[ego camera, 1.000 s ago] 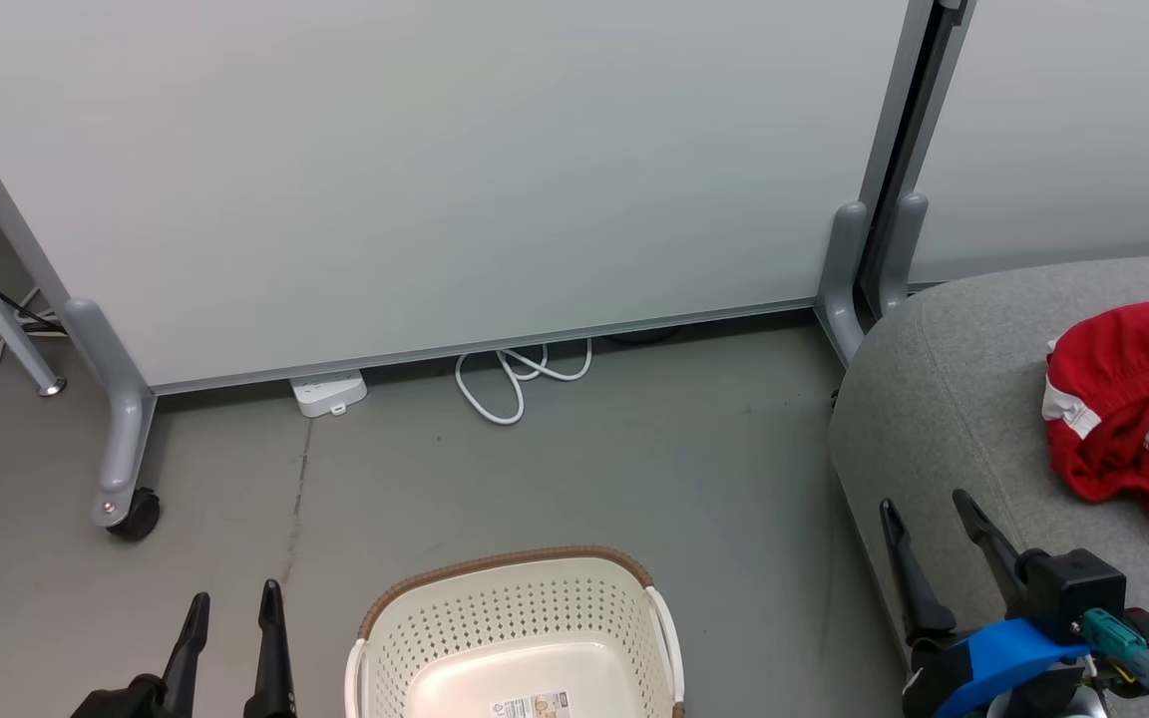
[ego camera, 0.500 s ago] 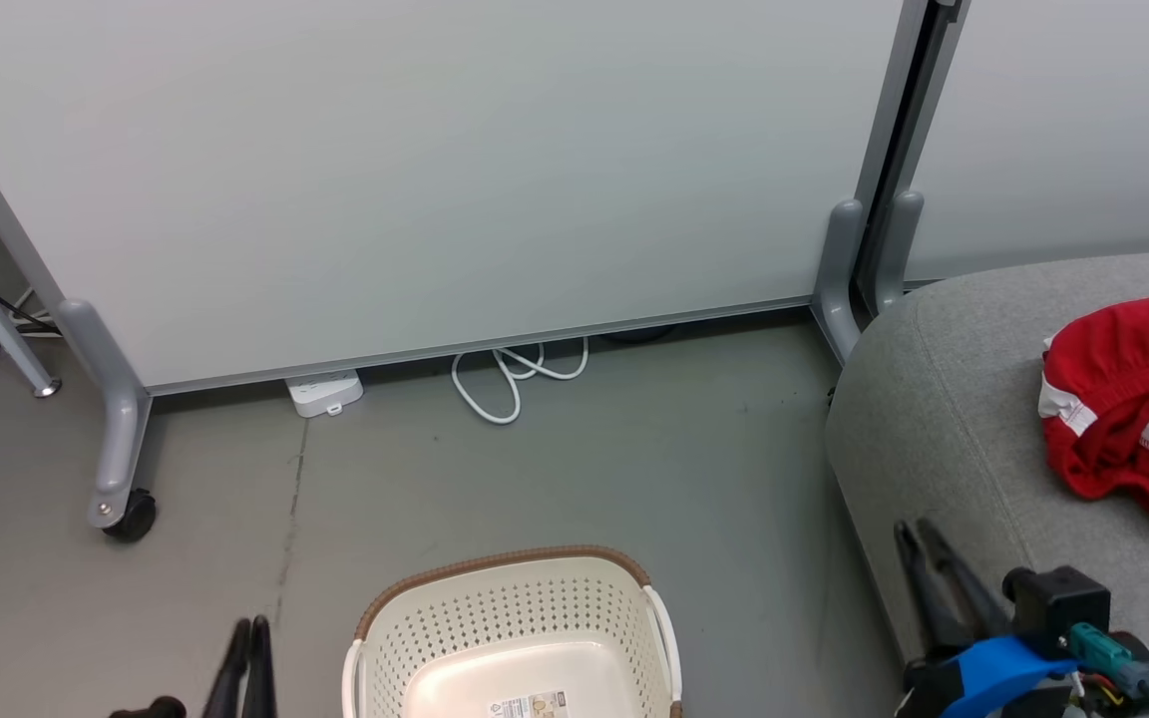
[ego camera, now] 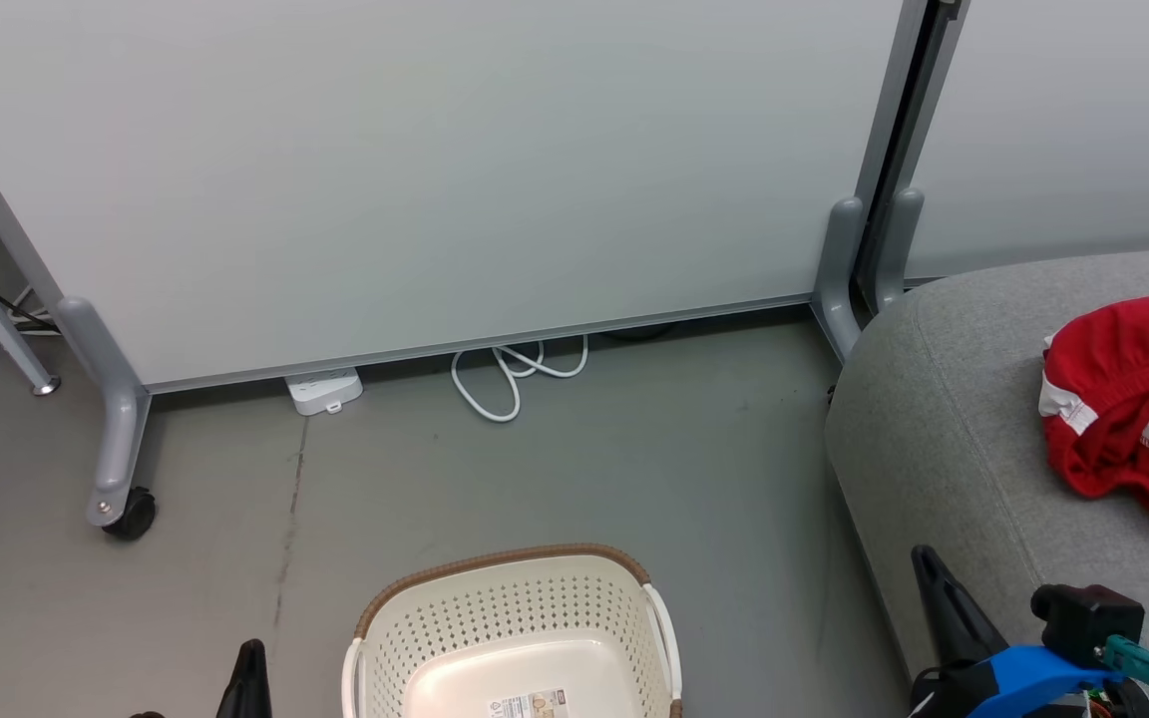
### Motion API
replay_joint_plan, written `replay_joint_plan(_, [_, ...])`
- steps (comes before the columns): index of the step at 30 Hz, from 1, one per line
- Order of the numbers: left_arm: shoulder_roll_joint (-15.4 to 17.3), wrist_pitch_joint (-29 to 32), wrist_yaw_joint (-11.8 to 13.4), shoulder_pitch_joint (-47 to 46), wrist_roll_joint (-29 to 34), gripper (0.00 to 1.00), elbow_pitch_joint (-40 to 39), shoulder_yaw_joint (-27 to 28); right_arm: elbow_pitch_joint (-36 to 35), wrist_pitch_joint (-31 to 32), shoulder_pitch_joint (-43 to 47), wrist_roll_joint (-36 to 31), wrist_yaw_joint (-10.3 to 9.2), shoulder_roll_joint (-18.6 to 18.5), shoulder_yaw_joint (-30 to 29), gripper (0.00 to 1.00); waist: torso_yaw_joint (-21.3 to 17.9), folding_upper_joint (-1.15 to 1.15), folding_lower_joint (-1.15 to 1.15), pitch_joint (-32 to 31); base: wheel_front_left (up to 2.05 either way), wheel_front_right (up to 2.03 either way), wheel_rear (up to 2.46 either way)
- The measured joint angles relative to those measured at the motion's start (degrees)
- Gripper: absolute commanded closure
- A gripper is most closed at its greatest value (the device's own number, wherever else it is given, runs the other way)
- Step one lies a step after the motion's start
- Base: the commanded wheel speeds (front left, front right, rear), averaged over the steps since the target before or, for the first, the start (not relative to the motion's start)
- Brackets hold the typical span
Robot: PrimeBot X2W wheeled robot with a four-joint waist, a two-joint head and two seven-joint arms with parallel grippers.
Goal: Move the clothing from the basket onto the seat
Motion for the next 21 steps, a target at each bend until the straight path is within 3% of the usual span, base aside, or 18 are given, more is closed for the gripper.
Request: replay_joint_plan(21, [-0.6, 4.9, 0.0, -3.2, -17.4, 1.0, -1.7, 1.7, -0.4, 2.6, -0.9, 20.6, -0.01, 0.0, -1.6, 1.0, 0.0, 0.0, 0.0, 0.4, 0.0, 0.0, 0.0])
